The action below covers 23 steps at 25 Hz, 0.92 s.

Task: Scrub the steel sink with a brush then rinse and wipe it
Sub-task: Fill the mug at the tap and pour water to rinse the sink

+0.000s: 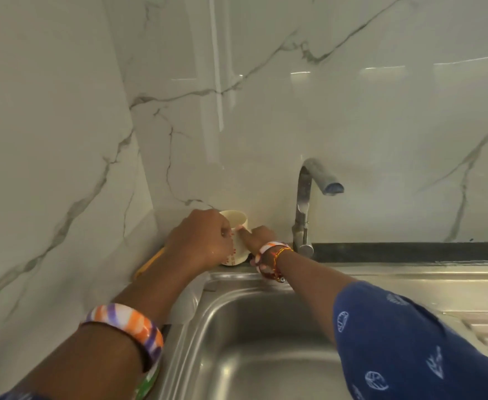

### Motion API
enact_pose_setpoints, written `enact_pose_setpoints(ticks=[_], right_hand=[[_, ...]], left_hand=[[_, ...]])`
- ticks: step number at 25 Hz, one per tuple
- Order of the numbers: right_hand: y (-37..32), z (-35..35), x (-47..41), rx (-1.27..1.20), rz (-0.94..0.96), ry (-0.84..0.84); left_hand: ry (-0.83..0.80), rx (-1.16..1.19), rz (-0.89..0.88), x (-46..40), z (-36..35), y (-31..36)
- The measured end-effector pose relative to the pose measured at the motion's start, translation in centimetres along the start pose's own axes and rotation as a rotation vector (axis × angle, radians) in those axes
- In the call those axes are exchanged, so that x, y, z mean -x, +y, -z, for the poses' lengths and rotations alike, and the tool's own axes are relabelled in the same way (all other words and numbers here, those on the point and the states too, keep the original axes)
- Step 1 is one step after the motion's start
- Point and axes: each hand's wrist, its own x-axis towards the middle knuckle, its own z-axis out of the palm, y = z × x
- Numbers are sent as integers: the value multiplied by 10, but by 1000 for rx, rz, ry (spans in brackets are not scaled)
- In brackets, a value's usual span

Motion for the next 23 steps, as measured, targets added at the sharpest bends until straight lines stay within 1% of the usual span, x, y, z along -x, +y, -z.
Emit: enact_pose_setpoints(ticks=[3,5,7,8,10,11,13,15,16,17,20,21,23], right_hand=[[8,-7,7,-348,-54,64],[11,-2,28,-480,-92,92],[20,11,60,-568,-146,154],[27,22,80,-646,-207,181],[46,44,118,-791,-347,156],[55,55,134,-809,-400,121],[73,68,152,-752,-459,102],[83,74,157,-727,-473,144],[87,75,155,-724,-475,168],[89,76,153,-727,-466,190],[91,76,149,-763,-430,242],[94,75,147,-762,-425,253],[98,73,145,-744,-422,268]], left_hand=[[-9,-17,-4,-13,-2,-2],[-34,23,-26,-22,-7,3],[-65,108,-65,-34,-5,10],[-77,177,-78,-42,-2,15],[-102,300,-63,-59,0,23],[-133,320,-49,-66,-5,28],[-264,322,-29,-72,-27,44],[-432,424,-1,-69,-58,67],[-473,494,19,-68,-72,77],[-453,539,31,-69,-83,83],[-316,567,89,-83,-97,86],[-328,610,130,-86,-99,85],[-419,761,269,-87,-105,79]])
